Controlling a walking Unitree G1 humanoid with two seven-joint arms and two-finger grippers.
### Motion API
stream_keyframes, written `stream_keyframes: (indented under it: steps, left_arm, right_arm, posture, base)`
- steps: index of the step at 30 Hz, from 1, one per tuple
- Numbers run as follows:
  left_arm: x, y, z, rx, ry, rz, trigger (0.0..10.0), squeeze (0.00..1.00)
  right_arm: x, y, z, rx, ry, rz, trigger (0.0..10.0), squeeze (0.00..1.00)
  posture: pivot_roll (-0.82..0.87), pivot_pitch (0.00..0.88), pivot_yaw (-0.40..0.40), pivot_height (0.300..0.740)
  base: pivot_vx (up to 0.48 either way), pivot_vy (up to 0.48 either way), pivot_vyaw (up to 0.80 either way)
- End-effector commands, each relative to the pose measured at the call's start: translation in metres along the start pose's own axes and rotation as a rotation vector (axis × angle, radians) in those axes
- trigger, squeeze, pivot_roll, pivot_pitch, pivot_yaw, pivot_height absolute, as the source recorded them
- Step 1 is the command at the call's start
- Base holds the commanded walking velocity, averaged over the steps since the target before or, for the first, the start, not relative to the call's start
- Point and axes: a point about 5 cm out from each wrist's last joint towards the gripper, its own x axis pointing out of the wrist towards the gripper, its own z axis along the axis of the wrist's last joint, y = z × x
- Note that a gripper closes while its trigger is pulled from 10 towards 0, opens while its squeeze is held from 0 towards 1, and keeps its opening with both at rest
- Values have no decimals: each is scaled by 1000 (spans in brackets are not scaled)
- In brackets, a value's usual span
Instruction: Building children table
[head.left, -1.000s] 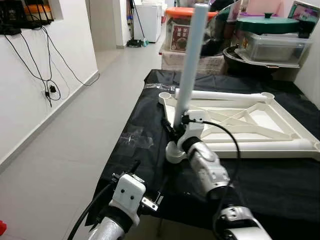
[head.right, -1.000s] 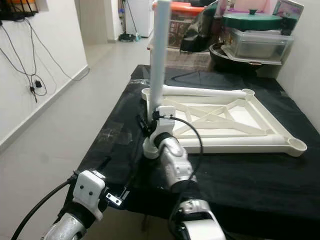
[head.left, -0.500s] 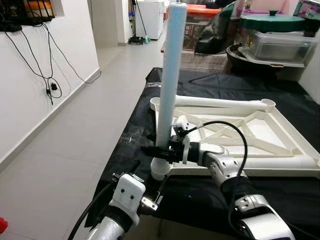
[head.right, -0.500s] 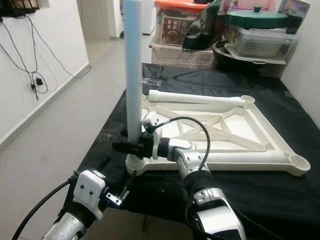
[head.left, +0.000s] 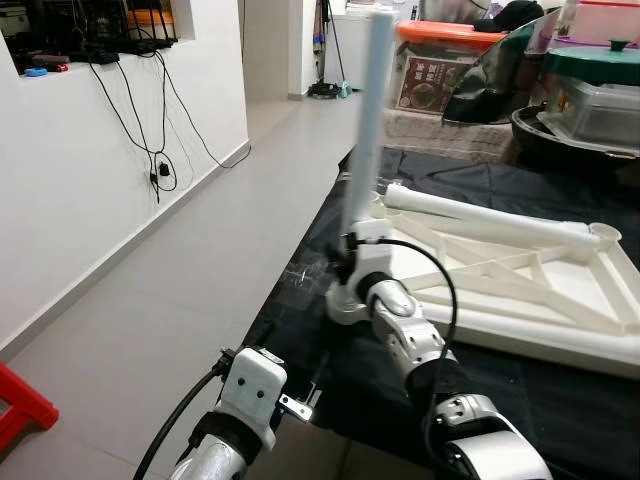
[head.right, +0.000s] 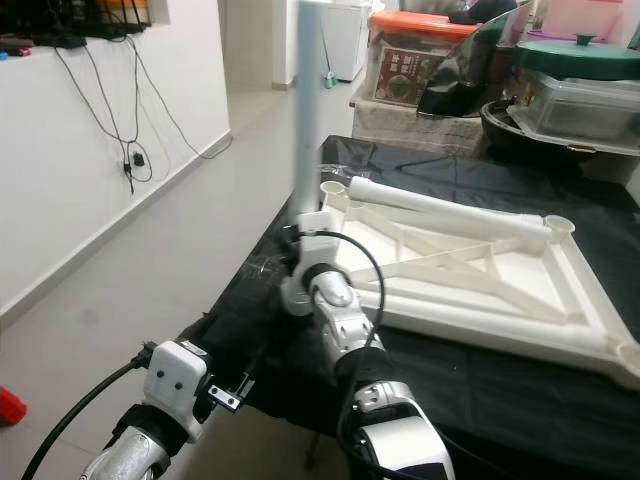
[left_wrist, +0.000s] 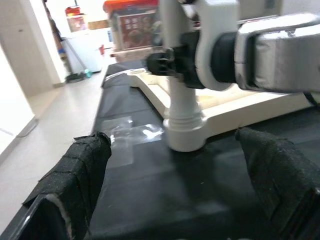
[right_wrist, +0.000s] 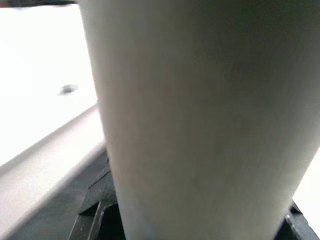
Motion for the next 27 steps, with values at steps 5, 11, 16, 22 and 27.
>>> stream_keyframes:
  steps: [5,11,16,22,27]
  left_arm:
    - [0,-1,-2,3,7,-7,10000,0]
    - [1,-1,-2,3,7,-4,10000,0]
    - [1,-1,-2,3,6,-4,10000,0]
    - [1,0,-2,3,6,-4,10000,0]
    - [2,0,-2,4,4,-5,10000,0]
  right_arm:
    - [-17,-4,-2,24,10,-211,0,0]
    - [-15,44,-7,118,-25,88,10000,1000]
    - [-23,61,-5,185,-6,561,10000,0]
    - [-40,56,-8,117,81,987,10000,0]
    - [-48,39,-6,4,134,1308,10000,0]
  posture:
    - [113,0,-64,740]
    - [112,0,-67,740]
    - [111,0,-67,740]
    - [111,0,-66,740]
    - [118,0,-69,740]
  base:
    - [0,0,0]
    - [0,0,0]
    - [0,0,0]
    - [0,0,0]
    - [0,0,0]
